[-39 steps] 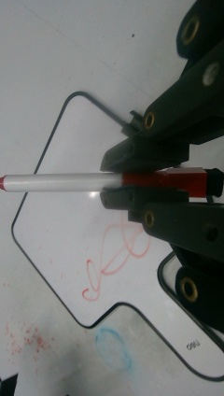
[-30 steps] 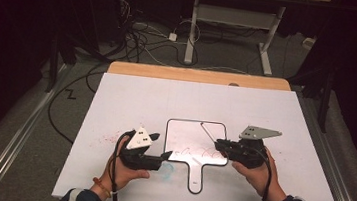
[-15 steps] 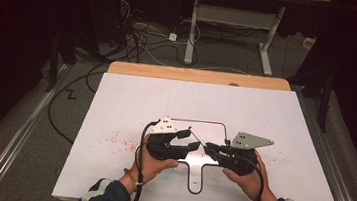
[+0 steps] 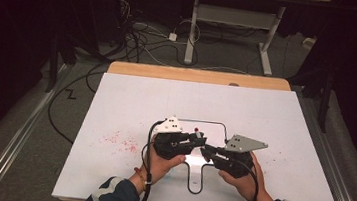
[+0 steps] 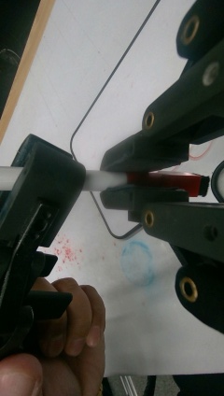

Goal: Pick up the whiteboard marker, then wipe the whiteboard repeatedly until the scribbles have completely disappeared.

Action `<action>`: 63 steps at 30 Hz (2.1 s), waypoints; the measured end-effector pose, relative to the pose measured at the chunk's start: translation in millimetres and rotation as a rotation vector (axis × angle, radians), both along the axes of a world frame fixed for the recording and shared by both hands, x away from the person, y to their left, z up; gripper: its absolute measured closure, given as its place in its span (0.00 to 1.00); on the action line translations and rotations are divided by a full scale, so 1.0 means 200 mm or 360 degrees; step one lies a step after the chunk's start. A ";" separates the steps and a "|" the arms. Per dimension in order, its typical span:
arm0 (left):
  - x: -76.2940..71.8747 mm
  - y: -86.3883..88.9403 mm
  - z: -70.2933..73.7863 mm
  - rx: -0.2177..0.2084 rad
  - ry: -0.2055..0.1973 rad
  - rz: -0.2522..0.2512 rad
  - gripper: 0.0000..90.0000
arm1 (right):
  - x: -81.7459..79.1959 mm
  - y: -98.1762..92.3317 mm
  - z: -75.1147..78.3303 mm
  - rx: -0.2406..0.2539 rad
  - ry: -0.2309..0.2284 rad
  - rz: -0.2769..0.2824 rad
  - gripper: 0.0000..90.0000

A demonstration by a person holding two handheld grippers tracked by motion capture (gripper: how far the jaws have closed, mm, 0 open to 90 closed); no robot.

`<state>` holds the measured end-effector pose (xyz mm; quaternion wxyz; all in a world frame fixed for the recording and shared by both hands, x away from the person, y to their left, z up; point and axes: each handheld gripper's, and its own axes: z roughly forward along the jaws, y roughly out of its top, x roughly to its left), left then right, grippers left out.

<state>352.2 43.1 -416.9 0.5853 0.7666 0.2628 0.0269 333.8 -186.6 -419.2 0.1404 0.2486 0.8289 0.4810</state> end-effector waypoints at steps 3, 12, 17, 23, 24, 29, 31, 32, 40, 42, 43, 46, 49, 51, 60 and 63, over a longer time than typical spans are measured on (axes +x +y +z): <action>-0.01 -0.01 0.01 0.0030 -0.0040 -0.0021 0.86 | 0.00 0.01 -0.01 -0.0006 0.0000 -0.0014 0.90; -0.01 0.06 0.01 0.0117 -0.0159 0.0085 0.87 | -0.02 -0.11 0.00 -0.0023 -0.0093 -0.0136 0.53; 0.01 0.11 -0.02 0.0179 -0.0198 0.0113 0.87 | -0.06 -0.26 0.00 -0.0042 -0.0208 -0.0244 0.45; 0.01 0.12 -0.02 0.0273 -0.0252 0.0112 0.87 | -0.10 -0.39 0.00 -0.0034 -0.0274 -0.0323 0.41; 0.01 0.12 -0.02 0.0275 -0.0250 0.0090 0.87 | -0.11 -0.40 0.00 -0.0069 -0.0294 -0.0344 0.41; 0.01 0.10 -0.03 0.0321 -0.0283 0.0043 0.87 | -0.14 -0.50 -0.04 -0.0113 -0.0275 -0.0388 0.39; 0.01 0.09 -0.04 0.0327 -0.0288 0.0036 0.87 | -0.14 -0.53 -0.06 -0.0122 -0.0244 -0.0410 0.38; 0.01 0.08 -0.04 0.0321 -0.0283 0.0028 0.87 | -0.15 -0.54 -0.07 -0.0137 -0.0233 -0.0411 0.38; 0.05 -0.06 -0.05 0.0329 -0.0308 -0.0063 0.87 | -0.14 -0.55 -0.09 -0.0115 -0.0183 -0.0396 0.38; 0.07 -0.09 -0.06 0.0328 -0.0296 -0.0091 0.87 | -0.13 -0.55 -0.10 -0.0124 -0.0175 -0.0388 0.38; 0.08 -0.11 -0.06 0.0335 -0.0294 -0.0095 0.87 | -0.13 -0.54 -0.10 -0.0126 -0.0170 -0.0387 0.38; 0.12 -0.18 -0.08 0.0347 -0.0289 -0.0140 0.87 | -0.13 -0.54 -0.11 -0.0128 -0.0157 -0.0380 0.38; 0.15 -0.24 -0.09 0.0341 -0.0293 -0.0170 0.87 | -0.13 -0.55 -0.13 -0.0158 -0.0151 -0.0372 0.38; 0.16 -0.30 -0.10 0.0366 -0.0306 -0.0178 0.87 | -0.14 -0.55 -0.12 -0.0152 -0.0152 -0.0382 0.38; 0.17 -0.41 -0.12 0.0392 -0.0309 -0.0209 0.87 | -0.15 -0.56 -0.13 -0.0159 -0.0149 -0.0401 0.38; 0.19 -0.40 -0.12 0.0390 -0.0287 -0.0198 0.87 | -0.15 -0.56 -0.13 -0.0165 -0.0146 -0.0402 0.38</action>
